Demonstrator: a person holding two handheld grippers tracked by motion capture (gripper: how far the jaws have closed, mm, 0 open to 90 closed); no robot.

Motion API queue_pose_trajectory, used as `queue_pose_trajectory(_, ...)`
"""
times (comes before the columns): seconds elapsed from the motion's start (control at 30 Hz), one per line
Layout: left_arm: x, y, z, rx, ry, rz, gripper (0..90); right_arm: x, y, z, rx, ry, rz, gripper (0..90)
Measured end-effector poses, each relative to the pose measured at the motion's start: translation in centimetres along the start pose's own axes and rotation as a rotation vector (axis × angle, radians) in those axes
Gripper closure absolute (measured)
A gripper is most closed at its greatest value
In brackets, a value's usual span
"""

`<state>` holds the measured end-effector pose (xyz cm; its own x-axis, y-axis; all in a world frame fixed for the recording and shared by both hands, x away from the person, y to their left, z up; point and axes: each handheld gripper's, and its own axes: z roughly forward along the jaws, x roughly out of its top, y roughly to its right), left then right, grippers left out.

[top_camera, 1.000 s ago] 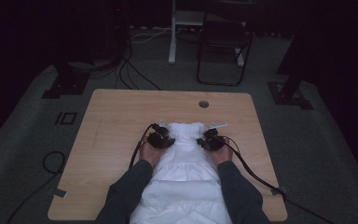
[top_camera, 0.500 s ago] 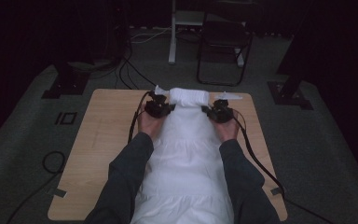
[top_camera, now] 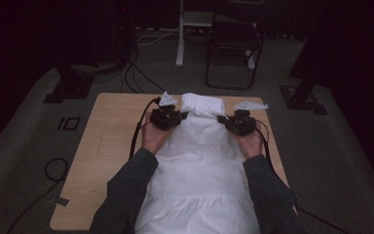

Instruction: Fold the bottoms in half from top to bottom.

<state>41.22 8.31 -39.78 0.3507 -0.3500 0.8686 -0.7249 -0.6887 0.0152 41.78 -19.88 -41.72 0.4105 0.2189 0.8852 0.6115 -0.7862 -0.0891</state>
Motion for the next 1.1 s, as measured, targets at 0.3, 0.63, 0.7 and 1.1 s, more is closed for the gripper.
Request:
queue_pose_trajectory(0.3,-7.6,5.1,-2.2,-0.112,-0.113,0.021,83.1,-7.7,-3.5,-2.6,0.114,-0.122,-0.042,84.5)
queue_pose_trajectory(0.63,-16.7,7.6,0.4,-0.164,-0.379,0.017,82.3,-15.6,-6.7,-2.7,0.184,-0.328,-0.064,83.2)
queue_pose_trajectory(0.7,-16.8,7.1,0.8,-0.159,-0.364,0.027,82.2,-16.1,-7.3,-2.0,0.152,-0.362,-0.100,83.2)
queue_pose_trajectory(1.1,-14.8,5.9,2.7,-0.040,-0.363,-0.003,81.0,-12.9,-3.2,4.7,0.086,-0.362,-0.107,83.3)
